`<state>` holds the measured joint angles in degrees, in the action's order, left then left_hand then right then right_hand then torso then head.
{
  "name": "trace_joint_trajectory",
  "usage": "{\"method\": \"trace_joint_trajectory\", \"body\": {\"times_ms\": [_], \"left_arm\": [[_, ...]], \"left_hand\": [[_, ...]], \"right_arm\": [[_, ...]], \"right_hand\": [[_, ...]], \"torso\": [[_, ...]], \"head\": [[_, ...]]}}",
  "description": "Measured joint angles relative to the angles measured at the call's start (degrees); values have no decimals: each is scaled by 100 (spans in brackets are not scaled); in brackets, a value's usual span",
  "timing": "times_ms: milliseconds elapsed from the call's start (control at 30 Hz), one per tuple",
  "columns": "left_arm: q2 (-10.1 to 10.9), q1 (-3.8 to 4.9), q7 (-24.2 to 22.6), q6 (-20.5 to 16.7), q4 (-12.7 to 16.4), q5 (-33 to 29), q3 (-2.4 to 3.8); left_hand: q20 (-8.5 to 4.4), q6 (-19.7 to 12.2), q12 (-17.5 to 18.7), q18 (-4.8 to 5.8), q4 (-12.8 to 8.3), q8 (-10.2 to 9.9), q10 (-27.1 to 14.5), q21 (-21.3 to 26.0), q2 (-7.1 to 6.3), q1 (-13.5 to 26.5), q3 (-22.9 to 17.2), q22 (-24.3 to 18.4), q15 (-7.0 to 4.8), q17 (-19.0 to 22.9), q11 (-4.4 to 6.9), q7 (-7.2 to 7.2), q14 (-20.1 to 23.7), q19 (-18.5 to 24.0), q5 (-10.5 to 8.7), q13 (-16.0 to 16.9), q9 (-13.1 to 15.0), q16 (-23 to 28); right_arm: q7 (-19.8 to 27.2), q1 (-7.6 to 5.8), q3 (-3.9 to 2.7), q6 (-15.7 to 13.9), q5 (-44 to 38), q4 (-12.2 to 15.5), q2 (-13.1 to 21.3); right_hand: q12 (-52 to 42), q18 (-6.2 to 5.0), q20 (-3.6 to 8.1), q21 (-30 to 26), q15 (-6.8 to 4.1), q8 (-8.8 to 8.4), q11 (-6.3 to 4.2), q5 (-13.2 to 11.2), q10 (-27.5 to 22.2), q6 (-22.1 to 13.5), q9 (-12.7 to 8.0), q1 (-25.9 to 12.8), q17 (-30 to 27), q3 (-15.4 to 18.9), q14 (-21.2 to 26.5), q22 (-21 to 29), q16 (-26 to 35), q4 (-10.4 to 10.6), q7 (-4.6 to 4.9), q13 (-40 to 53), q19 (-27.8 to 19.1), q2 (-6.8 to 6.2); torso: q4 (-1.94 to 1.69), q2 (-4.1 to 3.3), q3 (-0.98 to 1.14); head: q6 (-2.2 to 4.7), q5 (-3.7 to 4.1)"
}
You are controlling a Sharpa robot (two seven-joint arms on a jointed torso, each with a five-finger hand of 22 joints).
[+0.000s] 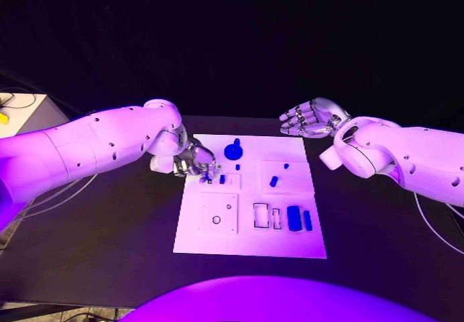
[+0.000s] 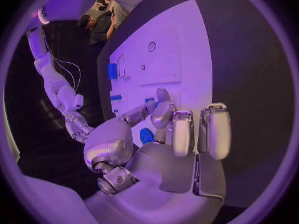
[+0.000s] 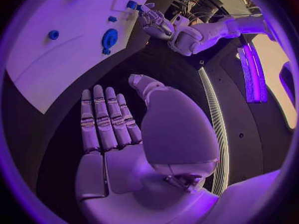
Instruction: Assemble the parts on the task board
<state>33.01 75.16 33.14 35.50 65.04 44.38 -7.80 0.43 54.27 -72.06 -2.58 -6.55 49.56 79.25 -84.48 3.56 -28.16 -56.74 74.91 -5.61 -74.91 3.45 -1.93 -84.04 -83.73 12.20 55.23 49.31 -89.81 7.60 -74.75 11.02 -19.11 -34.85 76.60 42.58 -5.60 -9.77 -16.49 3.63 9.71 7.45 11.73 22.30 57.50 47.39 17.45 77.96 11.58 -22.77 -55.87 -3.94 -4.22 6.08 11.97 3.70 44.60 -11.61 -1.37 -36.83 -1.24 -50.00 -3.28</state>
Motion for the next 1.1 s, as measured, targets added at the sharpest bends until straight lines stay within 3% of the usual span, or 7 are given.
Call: {"method": "trace_joint_trajectory", "body": {"times_ms": [333, 1100], "left_arm": [[-142, 5, 9, 363, -151, 103, 1], [-260, 10, -105, 383, -271, 479, 3]], "left_hand": [[0, 0, 0, 0, 0, 0, 0, 0, -23, -24, 0, 0, 0, 0, 0, -1, 0, 0, 0, 0, 13, 0], [0, 2, 0, 0, -8, 0, 1, 0, -33, -74, 9, 0, 0, 0, -1, -2, 0, 0, 22, 6, 27, 0]], "right_arm": [[0, 0, 0, 3, 0, -3, -7], [0, 0, 0, 9, 0, -8, -24]], "right_hand": [[0, 0, 0, 0, 0, 0, 0, 0, 0, 0, 0, 0, 0, 0, 0, 0, 0, 0, 0, 0, 0, 0], [-1, 0, 0, 0, 0, 0, 0, 0, 0, 0, 1, 0, 1, 1, 0, -1, 0, 0, 0, 0, 0, 0]], "torso": [[-7, 2, -8], [-10, 3, -8]], "head": [[0, 16], [0, 7]]}}
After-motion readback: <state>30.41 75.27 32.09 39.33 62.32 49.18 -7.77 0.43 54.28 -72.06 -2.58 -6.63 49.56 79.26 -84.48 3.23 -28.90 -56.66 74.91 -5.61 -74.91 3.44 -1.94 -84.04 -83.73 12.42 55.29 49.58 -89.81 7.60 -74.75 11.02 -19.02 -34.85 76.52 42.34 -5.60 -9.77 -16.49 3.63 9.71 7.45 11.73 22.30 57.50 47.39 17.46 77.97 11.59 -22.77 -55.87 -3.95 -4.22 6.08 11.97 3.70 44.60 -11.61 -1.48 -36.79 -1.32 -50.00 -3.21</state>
